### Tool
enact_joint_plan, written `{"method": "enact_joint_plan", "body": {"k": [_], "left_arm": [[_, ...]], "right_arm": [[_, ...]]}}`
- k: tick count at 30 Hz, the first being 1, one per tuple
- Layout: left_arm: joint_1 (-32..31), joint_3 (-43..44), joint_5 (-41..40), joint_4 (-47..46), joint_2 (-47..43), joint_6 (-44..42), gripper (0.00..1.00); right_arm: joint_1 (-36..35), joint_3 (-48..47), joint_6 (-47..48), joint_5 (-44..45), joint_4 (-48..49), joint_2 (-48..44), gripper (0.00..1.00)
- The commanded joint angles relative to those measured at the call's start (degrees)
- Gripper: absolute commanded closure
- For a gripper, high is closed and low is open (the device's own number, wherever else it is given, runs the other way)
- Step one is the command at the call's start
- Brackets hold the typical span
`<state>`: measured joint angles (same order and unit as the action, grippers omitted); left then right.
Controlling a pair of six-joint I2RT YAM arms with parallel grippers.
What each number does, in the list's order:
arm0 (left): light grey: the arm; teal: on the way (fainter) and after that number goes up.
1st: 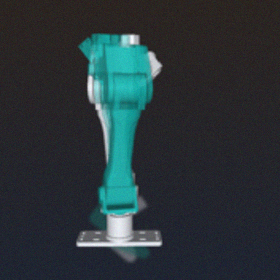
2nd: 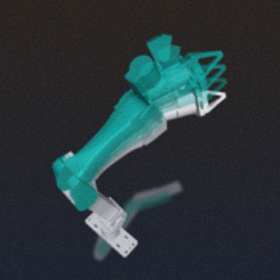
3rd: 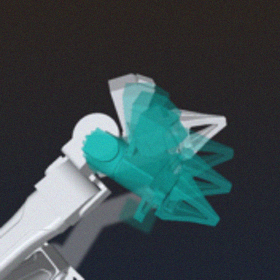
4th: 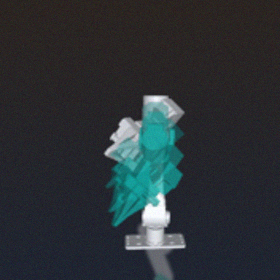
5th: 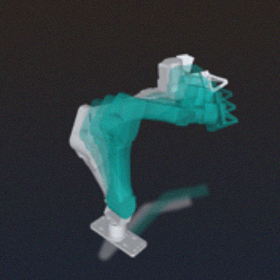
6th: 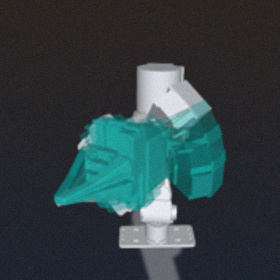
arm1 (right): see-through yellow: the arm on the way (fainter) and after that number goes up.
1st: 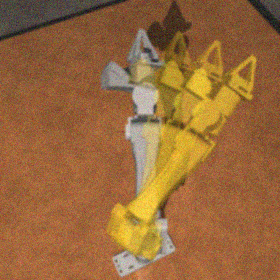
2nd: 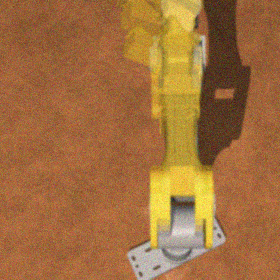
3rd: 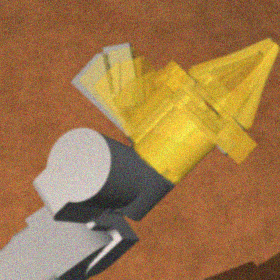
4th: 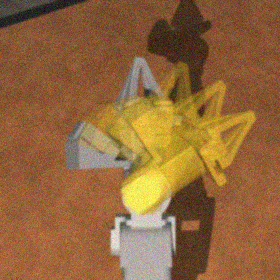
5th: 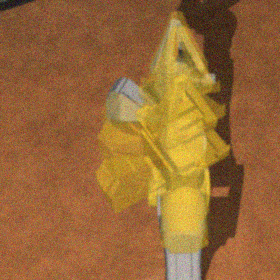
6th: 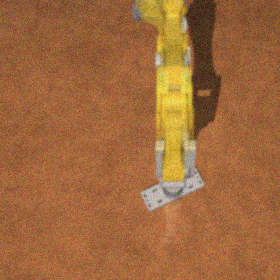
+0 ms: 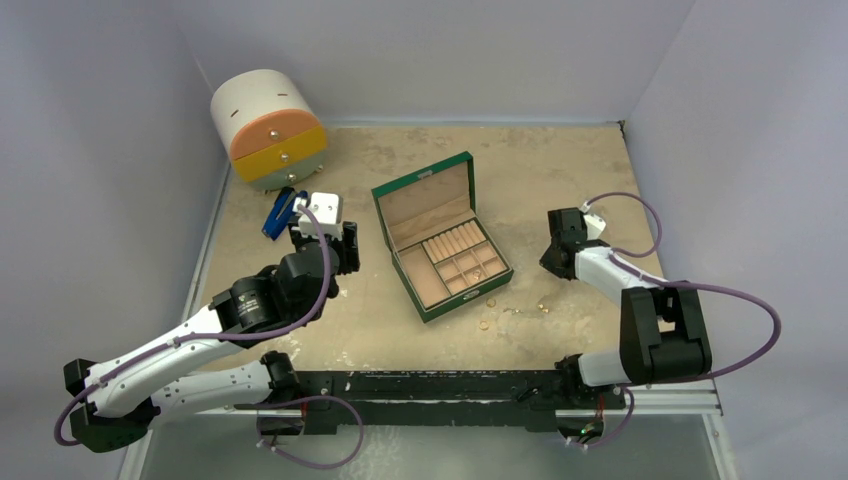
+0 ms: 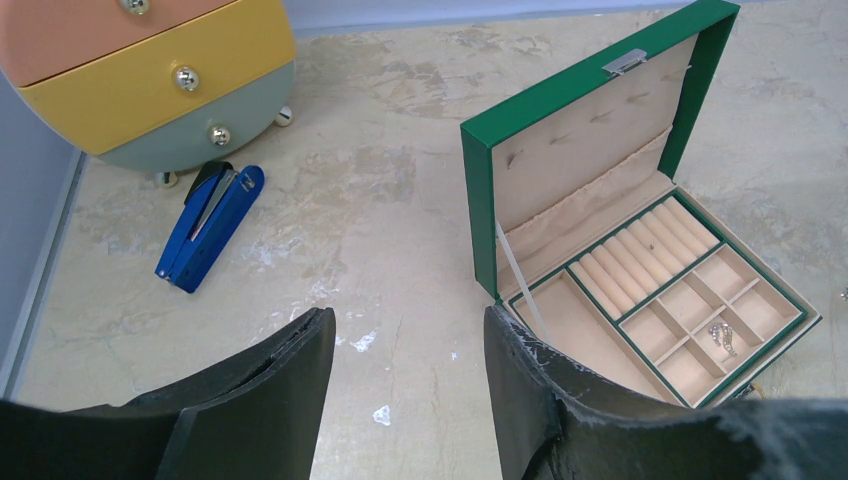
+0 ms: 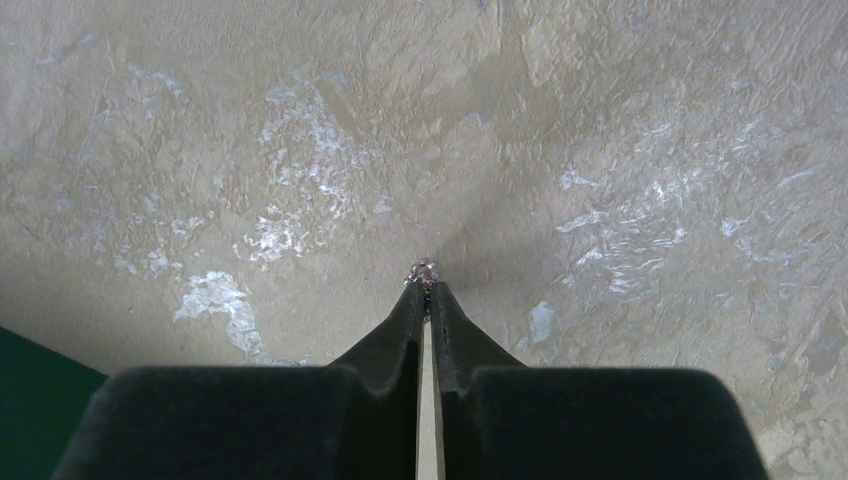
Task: Organize the mixed jewelry
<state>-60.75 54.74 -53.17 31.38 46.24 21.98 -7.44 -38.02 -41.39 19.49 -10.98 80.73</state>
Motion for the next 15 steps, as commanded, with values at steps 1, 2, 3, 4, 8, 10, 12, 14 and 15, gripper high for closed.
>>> {"method": "enact_joint_plan", "body": {"k": [1,2,3,4,8,10,12,14,15], "left_arm": [[0.28,0.19,-0.45,-0.96,-0.45,0.08,0.44],[0.28,0.17,-0.45,-0.92,-0.48,0.08,0.44],[0.28,0.19,-0.45,-0.96,-0.53,0.08,0.44],[0.28,0.17,-0.45,-0.96,-0.53,0.08,0.44],[0.28,0.12,-0.44,-0.9,-0.47,0.08,0.44],[0.28,0.17,-0.45,-0.96,-0.53,0.08,0.44],[0.28,0.18,-0.44,-0.97,-0.52,0.08,0.44],[0.3,0.17,-0.45,-0.97,-0.45,0.08,0.44],[0.31,0.12,-0.45,-0.97,-0.45,0.08,0.44]], "right_arm": [[0.24,-1.2,-0.36,0.47,-1.41,0.33,0.96],[0.24,-1.23,-0.34,0.41,-1.49,0.12,0.98],[0.24,-1.11,-0.34,0.38,-1.5,-0.13,1.0],[0.21,-1.12,-0.24,0.31,-1.5,-0.47,1.0],[0.24,-1.1,0.46,-0.13,-1.56,-2.24,1.0],[0.24,-0.96,1.33,-0.11,-1.18,-3.97,1.0],[0.23,-0.64,2.41,-0.71,-0.7,-5.83,1.0],[0.19,-0.25,3.27,-1.55,-0.41,-7.88,1.0],[0.19,-0.02,3.59,-1.91,-0.41,-8.89,1.0]]}}
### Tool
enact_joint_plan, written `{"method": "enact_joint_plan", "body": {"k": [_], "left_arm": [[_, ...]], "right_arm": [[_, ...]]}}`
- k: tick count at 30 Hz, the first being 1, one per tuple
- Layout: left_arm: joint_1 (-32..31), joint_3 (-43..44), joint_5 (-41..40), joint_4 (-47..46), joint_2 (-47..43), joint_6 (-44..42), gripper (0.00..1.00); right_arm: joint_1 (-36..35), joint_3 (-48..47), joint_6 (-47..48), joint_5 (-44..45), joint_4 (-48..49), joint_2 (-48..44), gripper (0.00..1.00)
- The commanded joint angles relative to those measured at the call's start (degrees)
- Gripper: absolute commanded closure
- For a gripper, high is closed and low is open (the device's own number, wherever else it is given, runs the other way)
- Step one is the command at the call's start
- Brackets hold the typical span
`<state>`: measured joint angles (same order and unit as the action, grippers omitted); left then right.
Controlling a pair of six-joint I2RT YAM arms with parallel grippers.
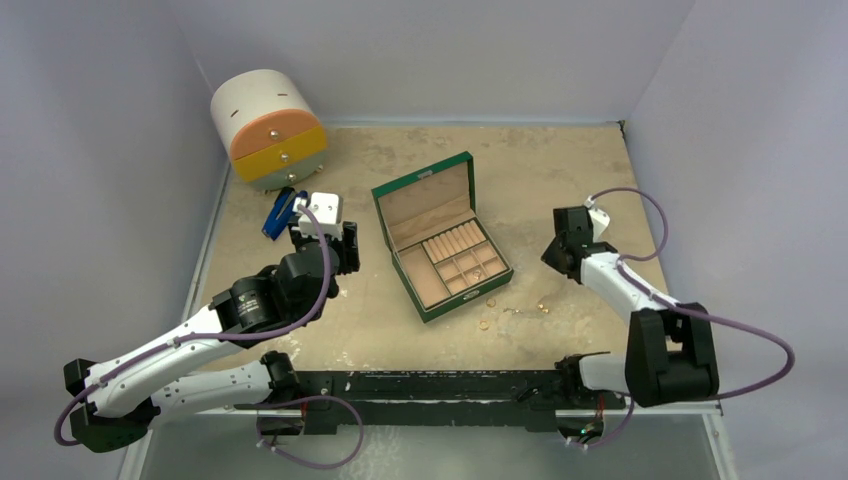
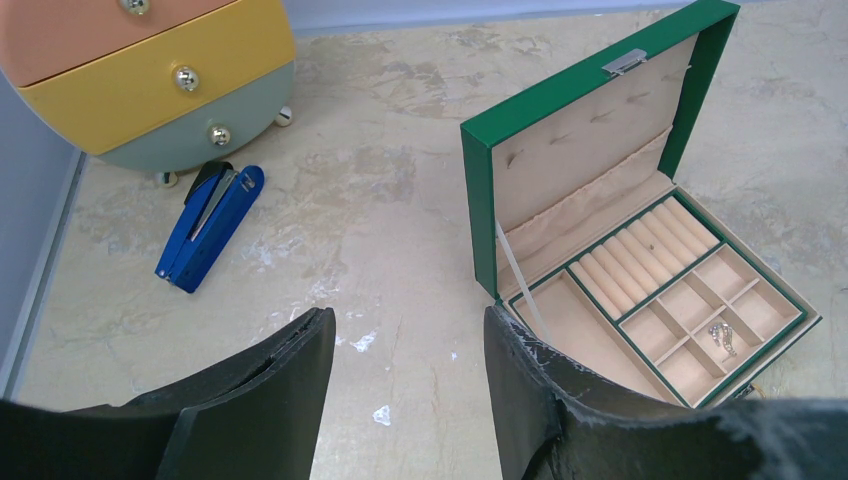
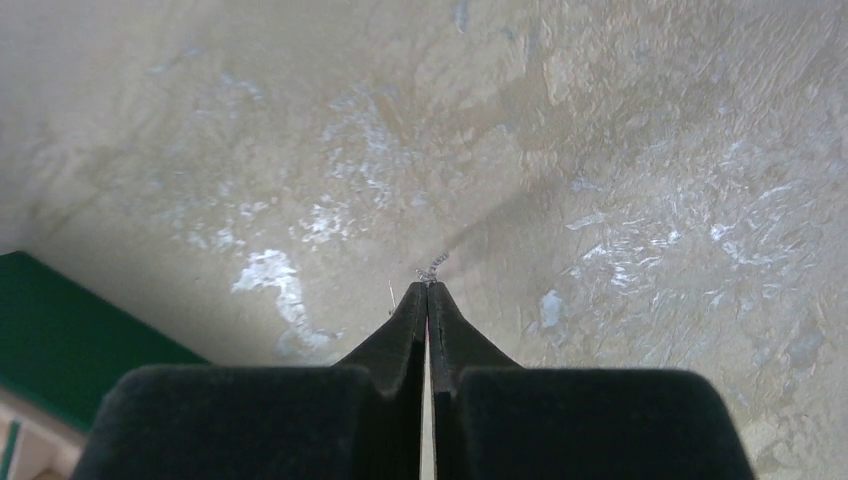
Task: Organize the mixed jewelry
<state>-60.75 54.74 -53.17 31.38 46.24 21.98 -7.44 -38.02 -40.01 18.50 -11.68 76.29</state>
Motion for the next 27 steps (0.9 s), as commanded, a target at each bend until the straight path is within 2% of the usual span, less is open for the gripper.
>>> {"method": "enact_joint_plan", "body": {"k": [1,8,18,22,27], "left_arm": [[0.35,0.14,-0.45,-0.97,-0.45,0.08,0.44],[0.37,0.18,-0.36,-0.97,-0.19,0.08,0.44],[0.61,0.16,-0.1,-1.0,0.06,0.08,0.44],[0.8,0.17,0.16,-1.05,0.17,0.11,0.44],[0.89,0.19,0.28,-1.09,0.26,0.08,0.44]], "right_arm": [[0.23,0.01,2.58,-1.4,0.2,-5.39,1.0],[0.16,0.94,5.94,-5.49,0.87,-10.89,1.0],[-0.56,2.86,12.36,-19.57,6.22,-16.88,1.0],[-3.27,2.64,13.56,-23.83,7.53,-18.01,1.0],[-10.21,1.38,15.87,-25.63,8.87,-18.66,1.0]]}}
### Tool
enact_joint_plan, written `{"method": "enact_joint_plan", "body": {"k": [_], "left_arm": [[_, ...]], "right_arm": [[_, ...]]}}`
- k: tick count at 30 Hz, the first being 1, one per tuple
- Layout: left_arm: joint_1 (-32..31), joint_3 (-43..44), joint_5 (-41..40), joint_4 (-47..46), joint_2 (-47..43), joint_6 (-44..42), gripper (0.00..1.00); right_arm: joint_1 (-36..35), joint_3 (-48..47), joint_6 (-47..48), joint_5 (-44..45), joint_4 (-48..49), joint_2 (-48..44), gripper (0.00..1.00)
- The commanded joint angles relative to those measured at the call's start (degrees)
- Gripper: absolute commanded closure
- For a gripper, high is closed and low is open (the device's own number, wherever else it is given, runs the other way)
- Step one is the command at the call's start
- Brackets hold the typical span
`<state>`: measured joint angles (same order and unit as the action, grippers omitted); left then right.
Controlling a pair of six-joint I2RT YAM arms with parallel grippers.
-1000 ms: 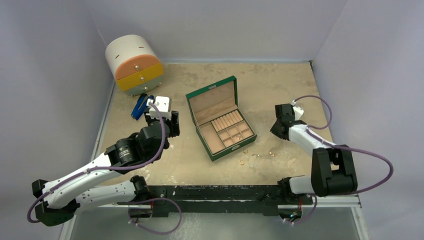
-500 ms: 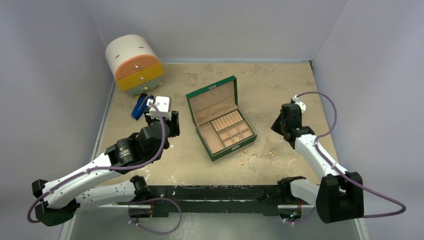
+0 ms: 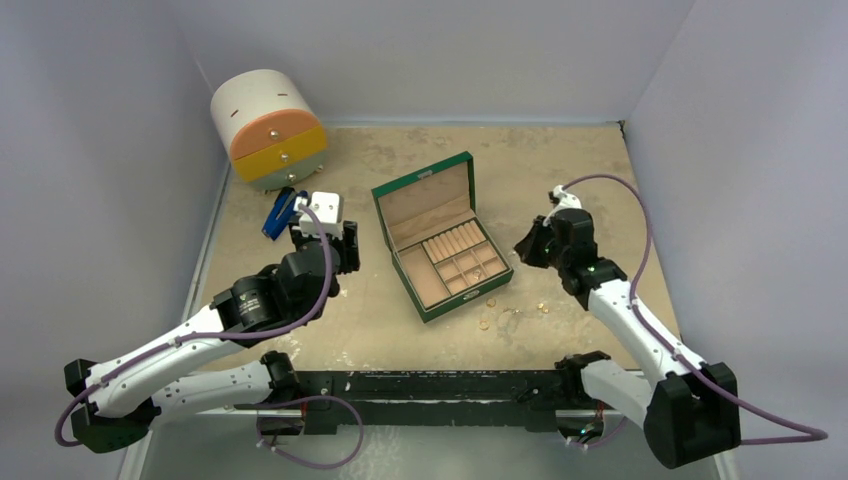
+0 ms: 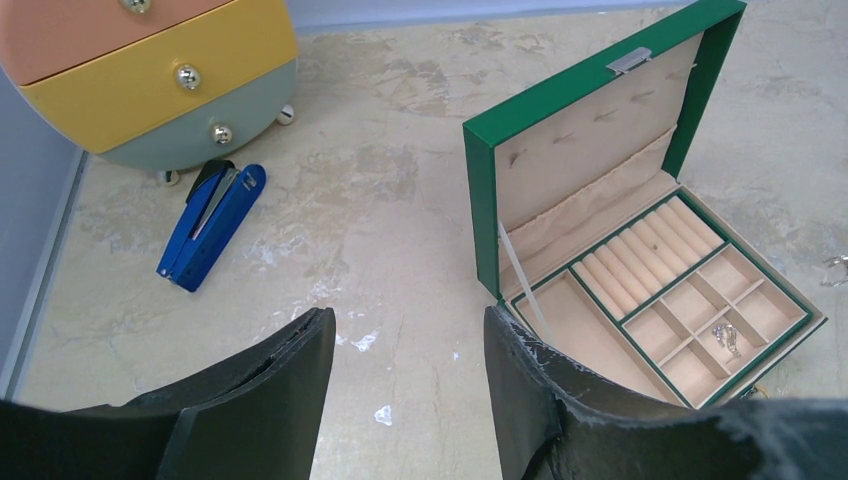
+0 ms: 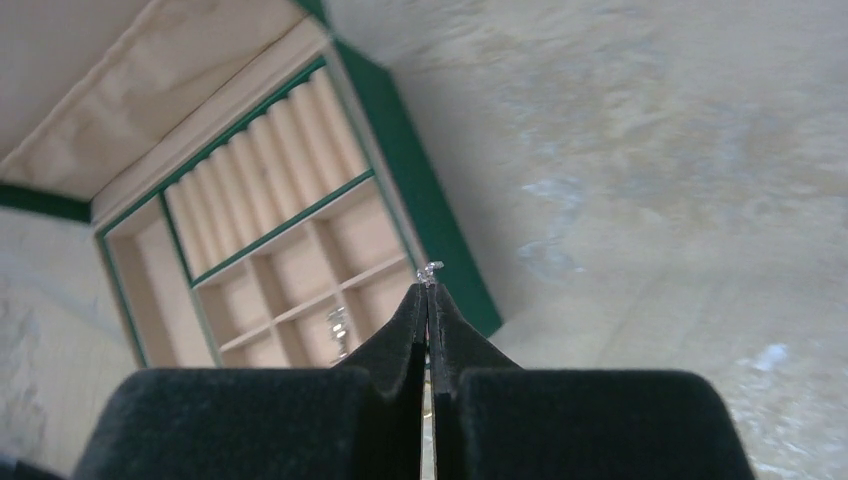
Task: Organize the mixed jewelry
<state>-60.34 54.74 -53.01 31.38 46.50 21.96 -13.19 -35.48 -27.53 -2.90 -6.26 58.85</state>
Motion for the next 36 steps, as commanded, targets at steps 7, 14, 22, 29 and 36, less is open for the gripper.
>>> {"method": "enact_joint_plan", "body": {"k": [7,14,22,29,36], "left_arm": [[0.44,0.19,0.1,-1.05,-0.31,0.04,0.44],[0.55,0.2,0.19,-1.05,-0.44,0.02,0.44],[0.5,0.11,0.27,-1.05,-0.37,0.01,0.44],[0.55,0.19,0.28,-1.13,-0.3,0.02,0.44],[0.57,0.17,0.39,-1.14,0.04,0.02,0.44]], "right_arm": [[-7.32,-0.85,5.71,-10.81,7.45,-1.16,1.0],[-10.22,-0.98,6.78,-14.58,8.91,1.42,1.0],[-13.53,-1.85,7.69,-12.46,8.27,4.68,1.0],[-14.52,-1.06,7.98,-10.14,8.13,6.97,1.0],[-15.0,-0.31,7.32,-9.36,9.39,9.49,1.0]]}}
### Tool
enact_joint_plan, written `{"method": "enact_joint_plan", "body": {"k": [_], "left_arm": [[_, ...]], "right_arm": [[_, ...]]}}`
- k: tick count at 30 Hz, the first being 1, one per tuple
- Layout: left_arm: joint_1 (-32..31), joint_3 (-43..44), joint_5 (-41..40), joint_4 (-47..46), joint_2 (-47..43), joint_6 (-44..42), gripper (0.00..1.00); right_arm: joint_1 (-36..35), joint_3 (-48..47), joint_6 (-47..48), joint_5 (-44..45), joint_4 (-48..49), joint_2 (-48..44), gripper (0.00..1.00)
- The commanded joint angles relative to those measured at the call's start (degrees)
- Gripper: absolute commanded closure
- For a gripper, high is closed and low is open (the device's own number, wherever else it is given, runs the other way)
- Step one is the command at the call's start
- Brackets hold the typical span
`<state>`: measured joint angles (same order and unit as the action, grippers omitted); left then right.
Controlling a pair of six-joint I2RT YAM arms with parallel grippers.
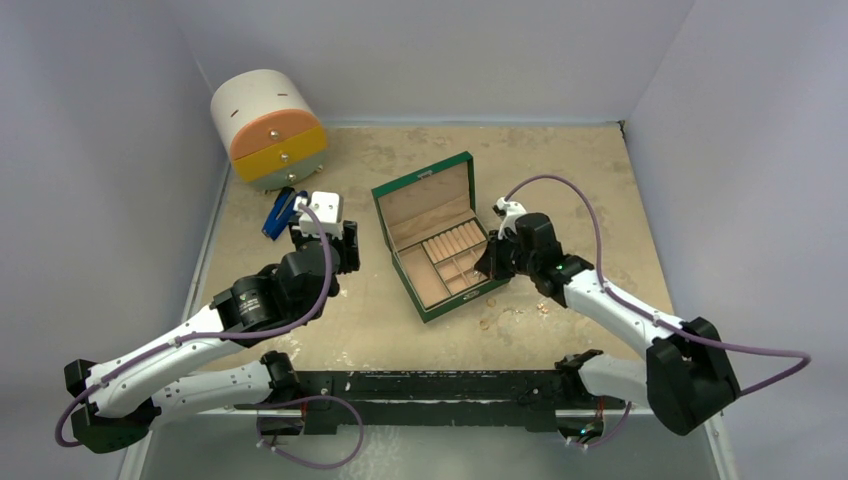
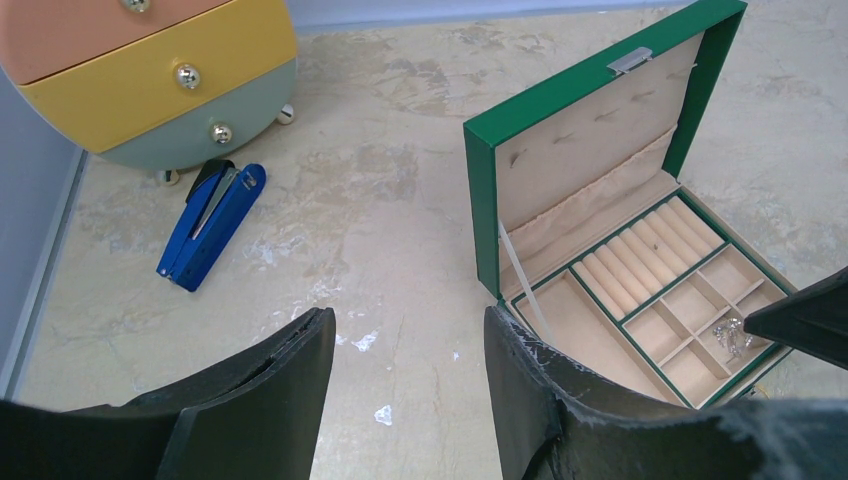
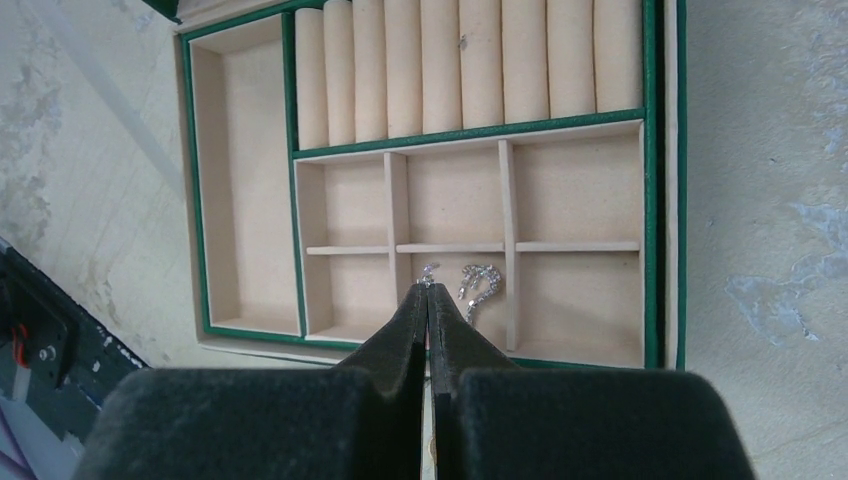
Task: Organize the mixed jewelry
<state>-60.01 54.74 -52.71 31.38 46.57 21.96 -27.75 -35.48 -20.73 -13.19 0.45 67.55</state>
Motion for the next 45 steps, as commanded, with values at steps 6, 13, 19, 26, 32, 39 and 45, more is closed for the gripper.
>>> {"method": "enact_joint_plan", "body": {"k": [6,13,19,26,32,39,45], "left_arm": [[0.31,0.15,0.07,-1.1,-0.05,0.02,0.44],[0.33,0.17,-0.01,-1.11,-0.08,0.02,0.44],[0.33,0.19,-0.01,-1.12,-0.07,0.02,0.44],[0.33,0.17,0.02,-1.05,-0.25,0.02,0.44],[0.33,0.12,0.05,-1.01,-0.32,0.06,0.44],[0.33,0.11,0.16,-1.05,-0.36,0.11,0.44],[0.32,0.19,0.06,-1.05,-0.51,0.14,0.44]], "right_arm": [[-0.72,-0.37,0.22,0.71,3.37,2.28,1.0],[-1.29,1.02,-0.54,0.78,4.29,2.27,1.0],[-1.78,2.24,-2.27,1.94,5.2,3.52,1.0],[-1.89,2.08,-3.33,5.51,3.38,2.97,0.82],[-1.87,1.44,-3.93,8.33,1.31,-0.12,0.7],[-1.87,-1.12,-3.98,9.1,-3.61,-4.32,0.69],[-1.92,-3.65,-4.46,14.13,-13.53,-9.08,0.69]]}}
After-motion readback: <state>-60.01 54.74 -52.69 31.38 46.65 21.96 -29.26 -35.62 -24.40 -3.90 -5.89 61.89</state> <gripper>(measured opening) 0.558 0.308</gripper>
